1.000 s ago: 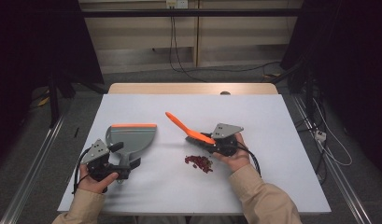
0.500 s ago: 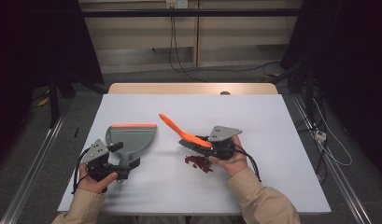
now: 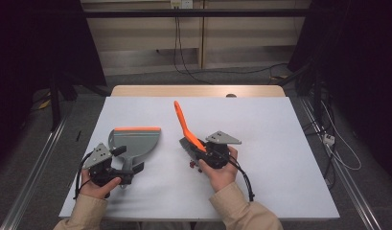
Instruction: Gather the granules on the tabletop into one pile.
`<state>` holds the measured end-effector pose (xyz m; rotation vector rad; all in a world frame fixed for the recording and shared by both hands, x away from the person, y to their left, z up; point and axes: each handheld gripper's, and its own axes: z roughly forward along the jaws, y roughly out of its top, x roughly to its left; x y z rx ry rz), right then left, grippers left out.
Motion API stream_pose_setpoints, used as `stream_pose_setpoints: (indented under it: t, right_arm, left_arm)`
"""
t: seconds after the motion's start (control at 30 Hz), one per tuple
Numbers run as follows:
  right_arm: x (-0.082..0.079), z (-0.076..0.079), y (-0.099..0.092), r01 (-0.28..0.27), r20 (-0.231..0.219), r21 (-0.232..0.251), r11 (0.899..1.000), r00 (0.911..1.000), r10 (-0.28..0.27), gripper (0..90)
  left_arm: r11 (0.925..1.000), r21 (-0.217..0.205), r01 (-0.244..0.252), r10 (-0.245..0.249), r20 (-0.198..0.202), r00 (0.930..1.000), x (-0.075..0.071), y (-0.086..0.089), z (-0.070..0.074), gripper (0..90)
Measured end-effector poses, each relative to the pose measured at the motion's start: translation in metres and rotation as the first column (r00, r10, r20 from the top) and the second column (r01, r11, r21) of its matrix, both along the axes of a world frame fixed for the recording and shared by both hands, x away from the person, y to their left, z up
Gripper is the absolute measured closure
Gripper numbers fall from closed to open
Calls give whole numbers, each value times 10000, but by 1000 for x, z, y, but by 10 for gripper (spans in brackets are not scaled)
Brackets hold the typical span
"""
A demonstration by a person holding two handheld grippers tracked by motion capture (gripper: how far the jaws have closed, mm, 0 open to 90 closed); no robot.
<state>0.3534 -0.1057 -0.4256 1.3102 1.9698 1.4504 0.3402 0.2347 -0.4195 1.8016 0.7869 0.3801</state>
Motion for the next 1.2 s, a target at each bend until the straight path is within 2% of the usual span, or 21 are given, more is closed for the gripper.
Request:
stream_pose_setpoints:
  t: [0.17, 0.4, 0.6, 0.67, 0.77, 1.2]
  right_arm:
    - [1, -5, 16, 362, -134, 45, 9993, 9993, -362, 713]
    - [1, -8, 27, 367, -266, 92, 9993, 9990, -364, 713]
    - [0, -16, 36, 220, -558, -421, 9989, 9981, -244, 713]
    - [-1, -17, 34, 349, -514, -535, 9980, 9980, -377, 713]
    - [-2, -16, 28, 471, -710, -570, 9973, 9962, -511, 713]
    - [-19, -15, 0, 893, -860, -486, 9948, 9919, -933, 713]
  left_arm:
    - [10000, 14, 14, -14, 3, 10000, 0, 1, 0, 48]
    - [10000, 66, 9, -9, -5, 10000, 1, 1, -1, 48]
    - [10000, 69, 23, -23, -8, 10000, 1, 1, -1, 48]
    - [10000, 90, 32, -32, 11, 10000, 1, 1, -1, 48]
    - [9999, 102, -8, 8, -1, 10000, 1, 1, -1, 48]
    - [9998, 165, 71, -72, 54, 10000, 0, -3, 0, 48]
